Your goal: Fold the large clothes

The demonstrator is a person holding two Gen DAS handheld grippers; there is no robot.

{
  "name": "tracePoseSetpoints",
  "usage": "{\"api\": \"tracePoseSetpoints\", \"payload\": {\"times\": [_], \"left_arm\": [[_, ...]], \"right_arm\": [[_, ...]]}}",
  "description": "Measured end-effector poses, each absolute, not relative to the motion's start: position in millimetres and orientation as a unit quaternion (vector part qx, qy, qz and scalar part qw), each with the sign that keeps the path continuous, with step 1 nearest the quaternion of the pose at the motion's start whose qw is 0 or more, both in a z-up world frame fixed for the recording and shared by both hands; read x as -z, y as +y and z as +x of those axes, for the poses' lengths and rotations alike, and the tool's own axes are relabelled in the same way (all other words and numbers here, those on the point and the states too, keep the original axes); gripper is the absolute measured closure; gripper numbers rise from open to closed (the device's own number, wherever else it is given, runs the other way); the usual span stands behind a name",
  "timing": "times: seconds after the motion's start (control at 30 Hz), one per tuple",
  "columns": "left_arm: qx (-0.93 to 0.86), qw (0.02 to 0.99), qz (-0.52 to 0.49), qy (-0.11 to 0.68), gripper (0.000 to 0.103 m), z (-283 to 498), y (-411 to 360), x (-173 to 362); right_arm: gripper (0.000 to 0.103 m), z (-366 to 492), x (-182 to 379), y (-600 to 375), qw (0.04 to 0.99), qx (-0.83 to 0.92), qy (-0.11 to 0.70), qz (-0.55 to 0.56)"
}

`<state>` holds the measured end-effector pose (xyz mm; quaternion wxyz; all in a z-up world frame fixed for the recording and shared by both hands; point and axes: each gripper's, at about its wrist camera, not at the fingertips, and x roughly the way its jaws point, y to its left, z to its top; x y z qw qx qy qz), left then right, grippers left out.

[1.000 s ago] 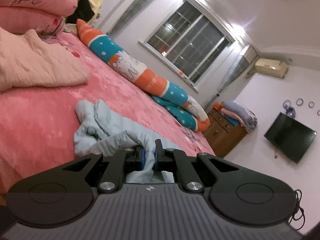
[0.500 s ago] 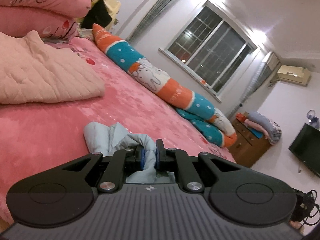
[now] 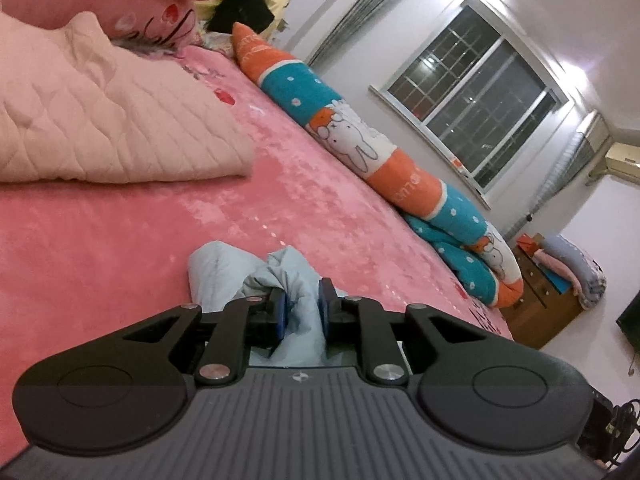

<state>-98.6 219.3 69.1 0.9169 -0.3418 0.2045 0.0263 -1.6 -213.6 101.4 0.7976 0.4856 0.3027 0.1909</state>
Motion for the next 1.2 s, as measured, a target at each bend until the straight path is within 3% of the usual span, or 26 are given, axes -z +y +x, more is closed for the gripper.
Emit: {"api": "tracePoseSetpoints", "payload": {"times": [0.1,0.23,0.43,0.73,1.0,1.2], "left_arm": [[-0.029,0.917,-0.345,0.198,0.074,-92,221,-68],[-0.034,0.915,-0.359,0.181,0.055,-96,231,-68],[-0.074,0.93,-0.336,0.13,0.041,-103,229,-86],[-0.018,0.968,-0.229,0.099,0.033,-107,200,-118],[0.074,0.976,-0.135,0.155,0.029,-92,151,-113],[0.084,0.971,-0.113,0.192,0.027,-74,140,-100]], "right_arm": [[0.038,8,-103,-212,0.802,-0.176,0.3,0.486],[0.028,17,-106,-210,0.802,-0.167,0.295,0.491],[0.011,21,-115,-212,0.808,-0.151,0.273,0.5],[0.008,14,-150,-218,0.848,-0.156,0.224,0.454],[0.007,-23,-164,-153,0.925,-0.203,0.239,0.212],[0.007,-30,-139,-103,0.933,-0.236,0.264,0.07]]}}
